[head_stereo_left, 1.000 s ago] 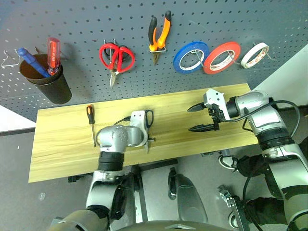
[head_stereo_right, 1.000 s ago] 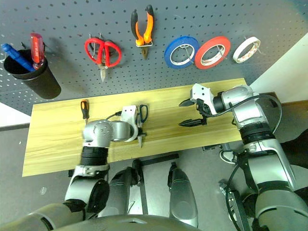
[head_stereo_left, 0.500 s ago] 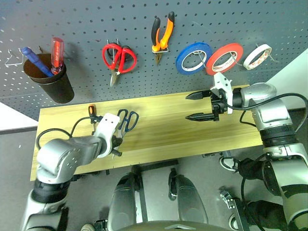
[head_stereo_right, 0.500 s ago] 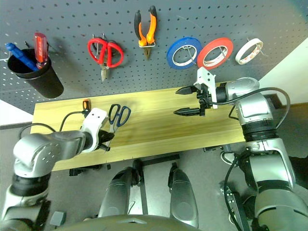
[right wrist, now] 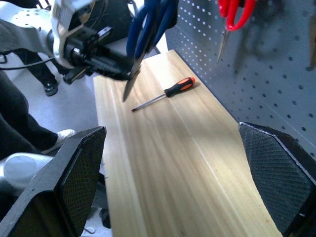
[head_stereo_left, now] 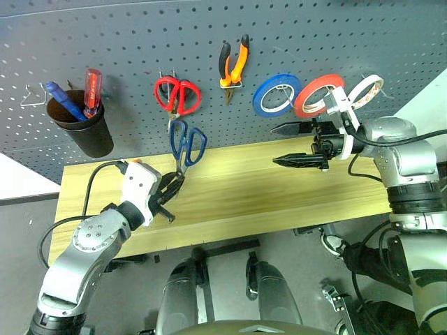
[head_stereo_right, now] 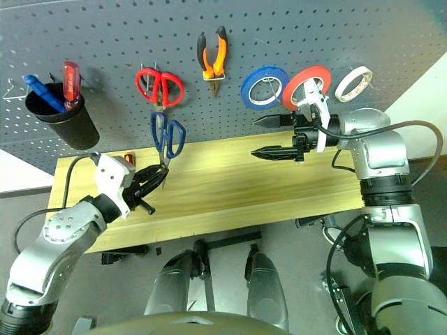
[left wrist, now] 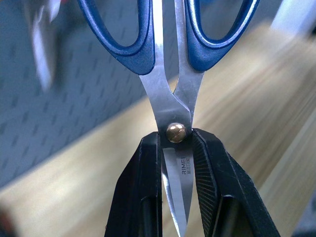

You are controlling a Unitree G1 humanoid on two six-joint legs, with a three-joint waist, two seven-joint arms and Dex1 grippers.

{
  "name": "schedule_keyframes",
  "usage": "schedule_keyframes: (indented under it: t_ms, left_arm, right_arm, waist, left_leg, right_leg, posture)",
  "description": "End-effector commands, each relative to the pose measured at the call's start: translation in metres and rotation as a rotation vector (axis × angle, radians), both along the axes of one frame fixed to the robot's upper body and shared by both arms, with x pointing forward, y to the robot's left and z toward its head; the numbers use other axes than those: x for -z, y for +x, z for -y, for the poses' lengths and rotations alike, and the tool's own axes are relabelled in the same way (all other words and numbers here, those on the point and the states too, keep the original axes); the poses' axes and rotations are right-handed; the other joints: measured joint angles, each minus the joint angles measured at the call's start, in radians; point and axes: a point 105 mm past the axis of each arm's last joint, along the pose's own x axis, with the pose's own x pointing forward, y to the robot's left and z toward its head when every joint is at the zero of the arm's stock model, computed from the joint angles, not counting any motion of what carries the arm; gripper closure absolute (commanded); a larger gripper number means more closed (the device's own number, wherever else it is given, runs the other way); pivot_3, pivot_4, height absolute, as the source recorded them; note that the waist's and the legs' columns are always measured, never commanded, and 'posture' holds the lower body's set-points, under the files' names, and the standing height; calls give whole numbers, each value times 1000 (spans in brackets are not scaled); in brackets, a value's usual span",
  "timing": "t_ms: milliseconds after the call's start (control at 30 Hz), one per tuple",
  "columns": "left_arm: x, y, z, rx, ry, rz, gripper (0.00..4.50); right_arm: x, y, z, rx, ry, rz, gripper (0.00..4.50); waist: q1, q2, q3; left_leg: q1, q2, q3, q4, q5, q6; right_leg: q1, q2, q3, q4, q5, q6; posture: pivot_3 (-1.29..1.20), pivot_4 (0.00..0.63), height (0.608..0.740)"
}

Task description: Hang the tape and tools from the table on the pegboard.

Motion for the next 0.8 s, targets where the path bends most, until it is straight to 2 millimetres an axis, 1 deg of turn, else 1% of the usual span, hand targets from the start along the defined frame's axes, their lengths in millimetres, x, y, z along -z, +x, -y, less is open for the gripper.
schedule_keyframes:
  t_ms: [33,100,200,300,333,367,400,433,467,500,533,567,600,633,667,733,800]
  left_arm:
    - [-20,-2,0,16,-46,127,3974]
    - [-24,-2,-2,3,-62,165,3974]
    - [-27,-6,1,37,-75,211,3974]
    - [-30,-5,-5,-14,-44,286,3974]
    - [-31,-4,-7,-40,-21,321,3974]
    - [-30,-2,-8,-53,-1,342,3974]
    - [-28,-1,-8,-60,15,352,3974]
    - [-27,1,-9,-73,29,363,3974]
    - [-23,9,-13,-141,39,354,3974]
    - [-21,15,-15,-204,49,360,3974]
    - [-19,20,-16,-251,65,360,3974]
    - [-18,25,-15,-285,74,357,3974]
    - [-18,28,-12,-301,78,358,3974]
    - [-15,31,-9,-315,83,342,3974]
    - [-13,35,-7,-334,87,334,3974]
    - [-12,40,-4,-378,85,319,3974]
    - [-10,47,-5,-446,106,296,3974]
  right_arm:
    - [-15,-5,6,-7,1,65,0]
    - [-16,-5,7,-1,-6,73,0]
    - [-18,-3,8,7,-6,81,0]
    - [-17,-3,8,10,-10,84,0]
    - [-17,-3,8,10,-11,85,0]
    - [-17,-3,8,11,-11,86,0]
    - [-17,-2,8,12,-11,86,0]
    - [-17,-2,8,13,-10,87,0]
    - [-17,-2,8,16,-9,88,0]
    - [-17,-1,7,18,-9,89,0]
    - [-17,-1,7,19,-9,90,0]
    - [-16,0,7,21,-10,90,0]
    - [-16,0,6,21,-11,90,0]
    - [-16,0,6,22,-11,90,0]
    - [-16,0,6,23,-12,90,0]
    - [-16,0,6,25,-11,89,0]
    - [-16,0,7,28,-11,89,0]
  waist:
    - [-1,1,-7]
    - [-1,3,-12]
    - [-2,5,-21]
    - [-2,5,-30]
    - [1,5,-33]
    - [5,4,-36]
    - [12,3,-37]
    - [13,-5,-39]
    - [18,-1,-42]
    - [23,8,-45]
    - [26,14,-44]
    - [24,18,-43]
    - [14,19,-44]
    - [4,19,-44]
    - [0,19,-45]
    - [-3,19,-45]
    - [-1,19,-45]
  left_leg:
    - [0,0,1,0,-1,2]
    - [0,0,1,3,-2,4]
    - [0,2,1,9,-3,5]
    - [0,3,4,10,-4,6]
    - [-1,7,8,8,-4,6]
    - [-1,12,18,2,-3,5]
    - [0,16,34,-5,-3,4]
    - [7,19,52,-9,0,0]
    - [17,14,63,3,5,-9]
    - [13,7,28,44,-8,-45]
    - [11,-11,-52,93,-53,-61]
    - [14,-22,-98,108,-74,-29]
    - [14,-21,-114,110,-78,-24]
    - [16,-20,-119,107,-78,-23]
    - [17,-18,-120,105,-78,-23]
    - [16,-18,-119,103,-78,-22]
    - [16,-16,-113,101,-78,-22]
  right_leg:
    - [1,0,0,0,1,0]
    - [3,1,0,0,4,0]
    - [1,2,0,0,7,1]
    - [1,2,0,0,11,-2]
    - [4,2,0,0,13,-4]
    - [0,2,1,9,14,-8]
    - [-6,0,1,24,6,-25]
    - [-9,0,2,54,-16,-56]
    - [-27,-17,16,65,-33,-71]
    - [-27,-26,11,70,-31,-37]
    - [-24,-33,-12,68,-26,-37]
    - [-12,-36,-33,62,-15,-30]
    - [1,-30,-51,50,-4,-23]
    - [10,-22,-56,33,7,-17]
    - [16,-15,-56,17,18,-13]
    - [17,-14,-54,9,30,-10]
    - [15,-14,-49,9,34,-12]
  posture:
    - [-59,126,740]
    - [-63,122,740]
    - [-69,117,740]
    - [-72,118,740]
    - [-73,117,740]
    - [-73,117,740]
    - [-73,117,740]
    - [-72,118,740]
    - [-72,119,740]
    - [-71,120,740]
    - [-71,121,740]
    - [-71,122,740]
    - [-70,124,740]
    - [-71,125,740]
    - [-71,125,740]
    - [-75,128,740]
    - [-79,128,740]
